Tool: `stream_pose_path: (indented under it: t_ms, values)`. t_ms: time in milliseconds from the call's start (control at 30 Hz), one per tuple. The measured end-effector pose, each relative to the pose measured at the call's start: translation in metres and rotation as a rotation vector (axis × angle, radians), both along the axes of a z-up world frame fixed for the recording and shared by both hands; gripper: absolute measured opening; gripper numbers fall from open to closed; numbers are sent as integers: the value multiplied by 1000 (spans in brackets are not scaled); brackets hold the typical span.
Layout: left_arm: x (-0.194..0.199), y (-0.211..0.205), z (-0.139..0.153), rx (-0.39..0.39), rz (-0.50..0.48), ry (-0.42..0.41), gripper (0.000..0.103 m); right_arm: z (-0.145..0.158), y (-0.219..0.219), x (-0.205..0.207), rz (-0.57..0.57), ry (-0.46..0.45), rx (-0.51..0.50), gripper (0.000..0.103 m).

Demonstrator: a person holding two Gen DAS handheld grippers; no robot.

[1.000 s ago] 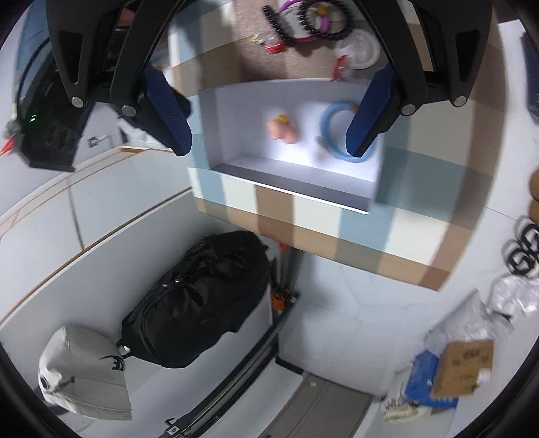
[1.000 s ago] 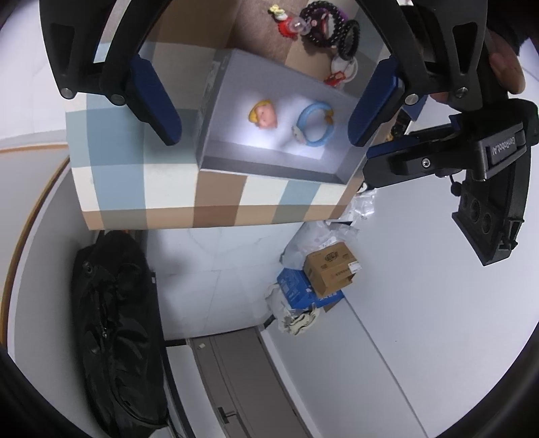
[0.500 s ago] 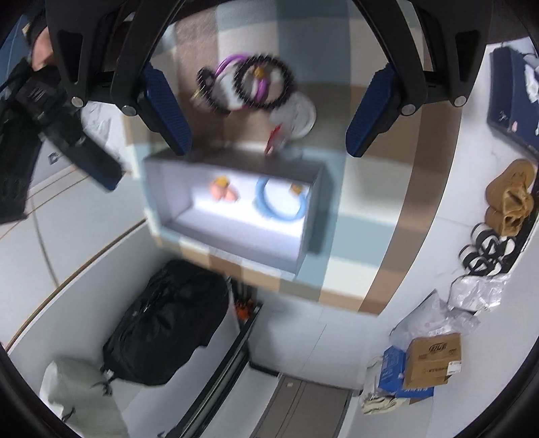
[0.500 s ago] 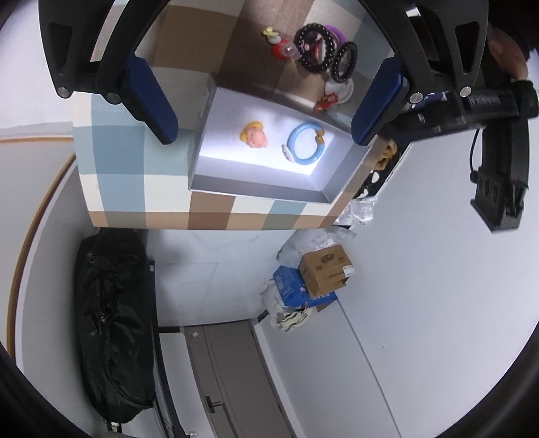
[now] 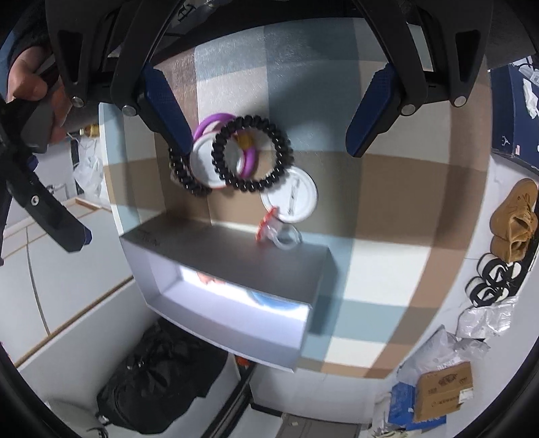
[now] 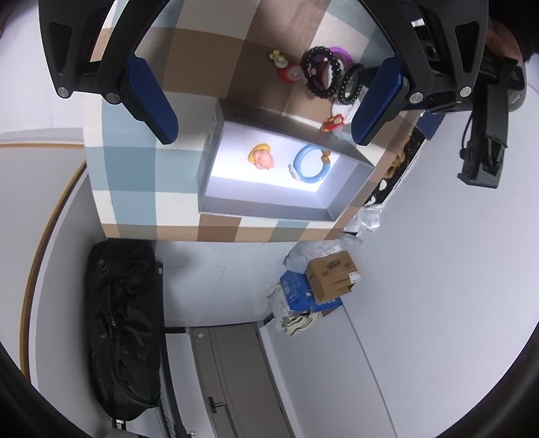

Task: Organize jewelry
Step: 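Grasp a black beaded bracelet with the left tool while the right tool grasps another black bracelet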

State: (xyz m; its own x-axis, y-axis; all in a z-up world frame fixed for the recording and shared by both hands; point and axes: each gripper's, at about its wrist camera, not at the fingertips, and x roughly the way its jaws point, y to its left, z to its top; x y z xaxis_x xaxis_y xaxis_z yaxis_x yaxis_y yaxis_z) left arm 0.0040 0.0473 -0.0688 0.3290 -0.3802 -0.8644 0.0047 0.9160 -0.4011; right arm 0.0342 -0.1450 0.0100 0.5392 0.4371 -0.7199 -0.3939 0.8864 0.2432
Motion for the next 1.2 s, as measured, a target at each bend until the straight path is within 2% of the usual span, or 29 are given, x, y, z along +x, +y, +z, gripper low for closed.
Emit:
stream_pose_path:
  t_ms: [133, 367, 467, 533, 600, 833, 1200]
  values:
    - [0, -1, -4, 2, -11, 15, 89, -1, 2, -4, 11, 3, 0, 103]
    - [2, -9, -2, -4, -29, 4, 76, -3, 2, -6, 10, 12, -3, 103]
    - [4, -14, -4, 4, -45, -6, 67, -4, 1, -5, 5, 19, 0, 103]
    - [6, -16, -5, -2, -57, -3, 51, -4, 0, -5, 4, 23, 3, 103]
    - [6, -18, -5, -5, -72, 1, 45, -5, 0, -5, 3, 25, 3, 103]
    - [6, -12, -4, -17, -67, -6, 40, -6, 0, -5, 5, 34, 7, 103]
    - [6, 2, 9, -47, 4, -40, 40, -10, 3, -10, 46, 80, 37, 103]
